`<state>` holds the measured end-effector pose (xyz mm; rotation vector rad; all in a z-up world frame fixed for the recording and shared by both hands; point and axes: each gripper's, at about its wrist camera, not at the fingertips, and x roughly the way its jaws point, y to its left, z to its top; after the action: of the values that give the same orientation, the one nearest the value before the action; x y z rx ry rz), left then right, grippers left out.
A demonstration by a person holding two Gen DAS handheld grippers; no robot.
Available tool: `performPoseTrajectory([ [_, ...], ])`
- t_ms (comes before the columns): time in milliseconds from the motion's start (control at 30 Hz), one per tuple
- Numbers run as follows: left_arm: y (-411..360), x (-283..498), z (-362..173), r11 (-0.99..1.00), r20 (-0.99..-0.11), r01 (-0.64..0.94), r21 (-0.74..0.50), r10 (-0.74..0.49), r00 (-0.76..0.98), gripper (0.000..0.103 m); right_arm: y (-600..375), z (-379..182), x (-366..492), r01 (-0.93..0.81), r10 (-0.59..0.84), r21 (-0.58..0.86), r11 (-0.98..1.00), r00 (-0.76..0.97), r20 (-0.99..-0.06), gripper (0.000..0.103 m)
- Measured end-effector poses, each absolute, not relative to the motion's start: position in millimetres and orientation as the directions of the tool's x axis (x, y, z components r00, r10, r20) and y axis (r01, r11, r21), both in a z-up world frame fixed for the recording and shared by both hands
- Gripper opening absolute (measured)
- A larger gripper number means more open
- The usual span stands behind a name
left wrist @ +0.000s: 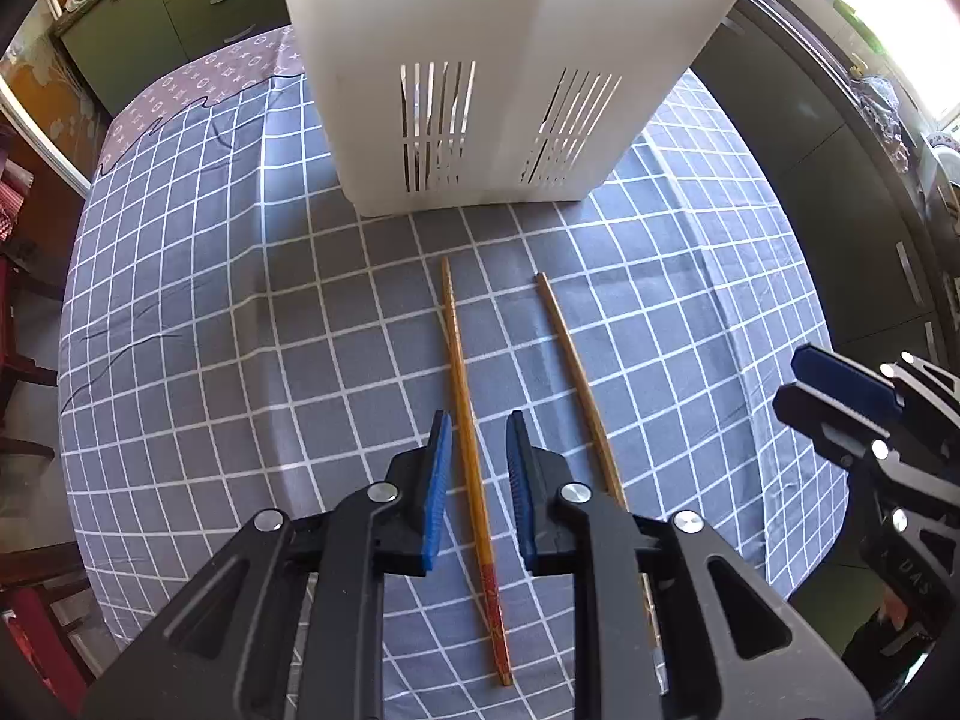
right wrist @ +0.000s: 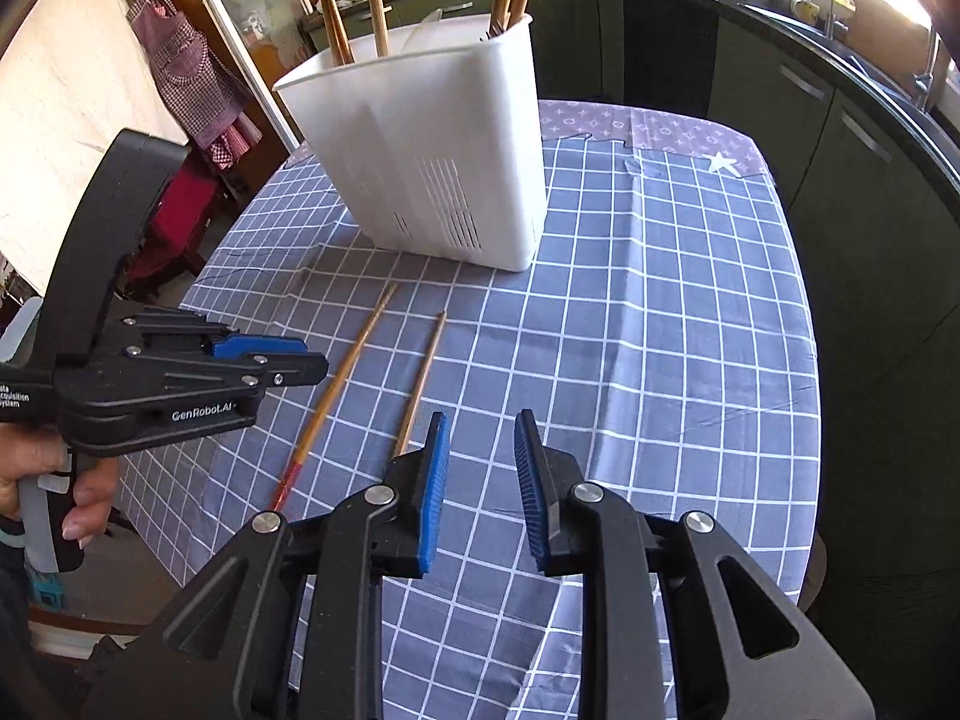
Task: Organize utensils
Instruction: 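Grasp a wooden chopstick on the cloth with the left tool and lift it upright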
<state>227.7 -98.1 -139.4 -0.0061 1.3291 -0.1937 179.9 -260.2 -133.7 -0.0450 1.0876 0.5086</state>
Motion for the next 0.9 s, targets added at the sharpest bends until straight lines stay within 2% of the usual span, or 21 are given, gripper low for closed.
performPoseTrajectory([
  [533, -117, 255, -170, 0.994, -0.990, 0.100, -0.050, -0.063, 0.130, 0.018, -261, -154, 192, -0.415, 0.365, 0.218, 0.884, 0.318, -0.875, 0.023],
  [600, -120, 255, -172, 0.994, -0.990, 0.109, -0.030, -0.045, 0.133, 0.013, -257, -157, 194, -0.418, 0.358, 0.212, 0.883, 0.311, -0.880, 0.023],
  [633, -121, 255, -173, 0.993, -0.990, 0.114, -0.029, -0.044, 0.133, 0.007, -255, -159, 195, -0.419, 0.357, 0.212, 0.883, 0.306, -0.882, 0.023],
  [900, -98, 248, -153, 0.992, -0.980, 0.115, -0.055, -0.076, 0.185, 0.006, -230, -173, 204, -0.441, 0.338, 0.206, 0.873, 0.243, -0.909, 0.023],
])
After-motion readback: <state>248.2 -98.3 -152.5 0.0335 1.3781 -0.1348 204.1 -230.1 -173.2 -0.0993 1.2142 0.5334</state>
